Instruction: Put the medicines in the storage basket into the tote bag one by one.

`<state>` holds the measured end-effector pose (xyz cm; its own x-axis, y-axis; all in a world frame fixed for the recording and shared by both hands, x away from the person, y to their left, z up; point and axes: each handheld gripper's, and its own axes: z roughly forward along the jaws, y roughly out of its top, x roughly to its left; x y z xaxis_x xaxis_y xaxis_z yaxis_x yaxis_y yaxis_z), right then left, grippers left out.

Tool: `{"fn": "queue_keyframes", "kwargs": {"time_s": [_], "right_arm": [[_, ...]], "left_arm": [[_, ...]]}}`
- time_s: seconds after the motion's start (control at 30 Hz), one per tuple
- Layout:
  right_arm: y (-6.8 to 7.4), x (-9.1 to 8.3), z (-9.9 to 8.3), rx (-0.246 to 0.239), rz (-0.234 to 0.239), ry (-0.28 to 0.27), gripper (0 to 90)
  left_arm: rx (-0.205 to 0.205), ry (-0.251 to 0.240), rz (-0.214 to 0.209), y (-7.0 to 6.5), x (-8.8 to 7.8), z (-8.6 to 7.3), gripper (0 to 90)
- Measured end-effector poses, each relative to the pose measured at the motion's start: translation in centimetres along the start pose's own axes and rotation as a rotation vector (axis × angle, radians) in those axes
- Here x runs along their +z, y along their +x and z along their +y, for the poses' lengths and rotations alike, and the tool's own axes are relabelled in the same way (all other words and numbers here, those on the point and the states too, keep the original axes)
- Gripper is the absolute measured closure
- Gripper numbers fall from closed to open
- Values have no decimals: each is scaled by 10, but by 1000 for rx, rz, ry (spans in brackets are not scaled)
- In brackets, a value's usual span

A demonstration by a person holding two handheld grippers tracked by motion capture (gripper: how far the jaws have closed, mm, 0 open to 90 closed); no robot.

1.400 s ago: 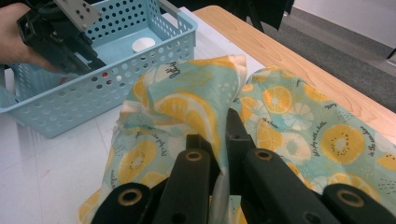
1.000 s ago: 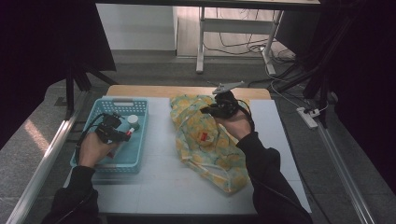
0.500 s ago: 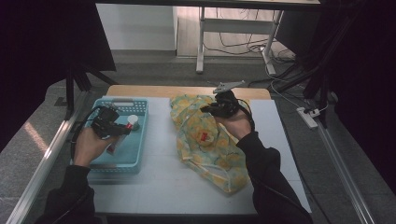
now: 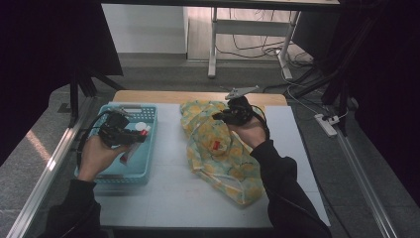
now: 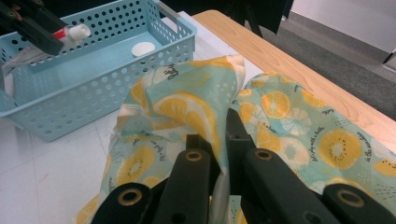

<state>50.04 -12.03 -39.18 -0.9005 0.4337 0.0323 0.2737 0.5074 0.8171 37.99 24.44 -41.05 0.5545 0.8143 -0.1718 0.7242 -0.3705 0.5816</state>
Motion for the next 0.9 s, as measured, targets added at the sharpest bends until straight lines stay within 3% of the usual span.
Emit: {"fn": "queue_keyframes", "kwargs": {"time_s": [0.2,0.37,0.9], "right_arm": [[1,0,0,-1,3,-1,893],[1,0,0,-3,2,0,893],[0,-1,-1,1,3,0,893]], "left_arm": [[40,-11,-46,-20,0,8,721],[75,-15,-111,-35,9,16,721],[160,3,-171,-82,48,44,720]]}}
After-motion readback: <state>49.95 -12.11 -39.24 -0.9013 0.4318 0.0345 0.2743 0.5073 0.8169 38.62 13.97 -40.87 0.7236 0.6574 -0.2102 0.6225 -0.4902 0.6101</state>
